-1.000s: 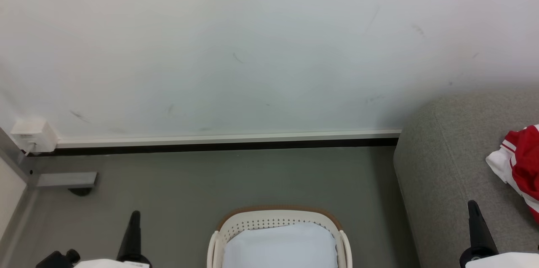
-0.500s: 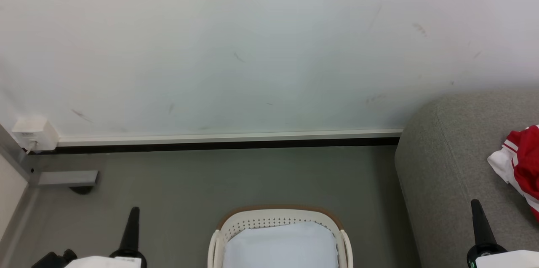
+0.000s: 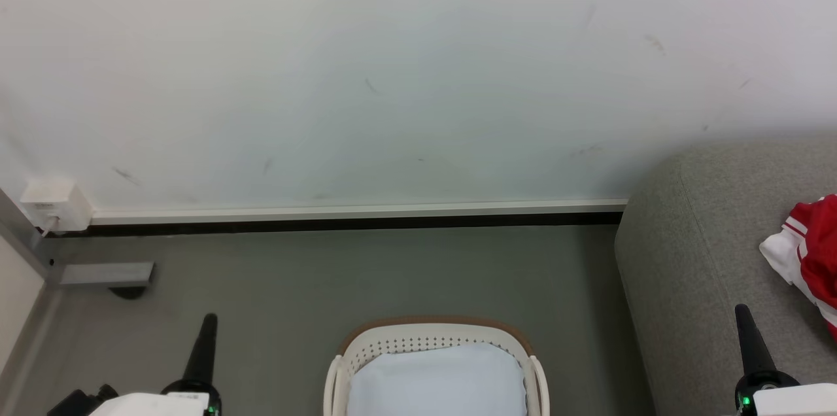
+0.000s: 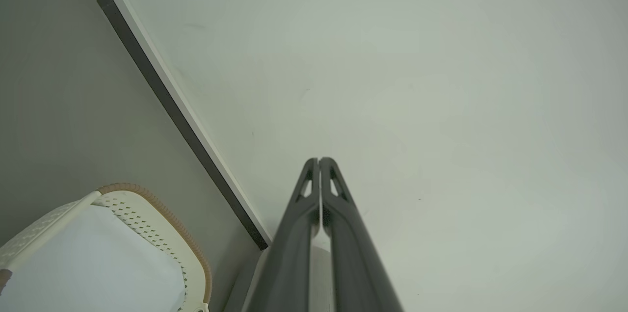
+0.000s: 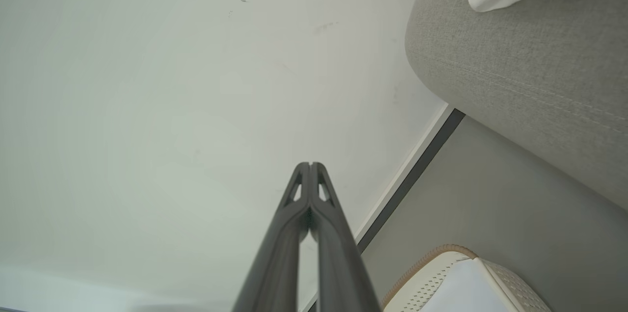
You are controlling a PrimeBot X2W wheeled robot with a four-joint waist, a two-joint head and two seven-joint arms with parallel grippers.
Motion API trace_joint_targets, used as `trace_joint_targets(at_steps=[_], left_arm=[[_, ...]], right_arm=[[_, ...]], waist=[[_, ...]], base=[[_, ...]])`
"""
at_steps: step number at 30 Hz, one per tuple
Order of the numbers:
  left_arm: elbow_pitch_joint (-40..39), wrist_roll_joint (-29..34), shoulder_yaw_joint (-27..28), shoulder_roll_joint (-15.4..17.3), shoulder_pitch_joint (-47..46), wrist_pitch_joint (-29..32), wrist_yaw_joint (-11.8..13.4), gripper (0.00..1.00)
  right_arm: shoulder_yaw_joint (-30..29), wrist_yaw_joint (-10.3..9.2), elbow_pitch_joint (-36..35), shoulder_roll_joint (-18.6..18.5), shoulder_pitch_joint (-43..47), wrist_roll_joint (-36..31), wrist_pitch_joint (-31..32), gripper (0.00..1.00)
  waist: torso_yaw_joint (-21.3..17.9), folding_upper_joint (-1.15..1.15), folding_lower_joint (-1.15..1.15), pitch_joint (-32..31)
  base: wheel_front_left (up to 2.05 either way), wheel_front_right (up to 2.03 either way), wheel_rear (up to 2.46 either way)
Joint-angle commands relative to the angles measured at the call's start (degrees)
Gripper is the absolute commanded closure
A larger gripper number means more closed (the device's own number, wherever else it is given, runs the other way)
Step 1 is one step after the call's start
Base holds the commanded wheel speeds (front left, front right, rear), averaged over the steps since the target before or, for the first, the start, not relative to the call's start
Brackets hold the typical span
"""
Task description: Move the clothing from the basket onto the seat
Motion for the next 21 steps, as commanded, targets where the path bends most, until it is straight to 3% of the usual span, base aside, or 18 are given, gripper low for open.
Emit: trace_joint_targets(at_steps=[1,21], left_arm=[[-0.5,-1.3,0.3,0.5,-1.0,0.3,-0.3,1.00],[-0.7,-10.6,0.8,0.6,-1.5,2.8,-0.5,1.00]], right_arm=[[-0.3,-0.06,-0.6,0.0,-1.0,1.0,0.3,1.00],[-1.5,-0.08,-0.7,0.1,-1.5,9.8,2.8,1.00]], waist=[[0.0,0.00,0.00,0.0],[0.3,0.00,0.00,0.3]], base=[[0.00,0.00,0.00],[0.00,0.00,0.00]])
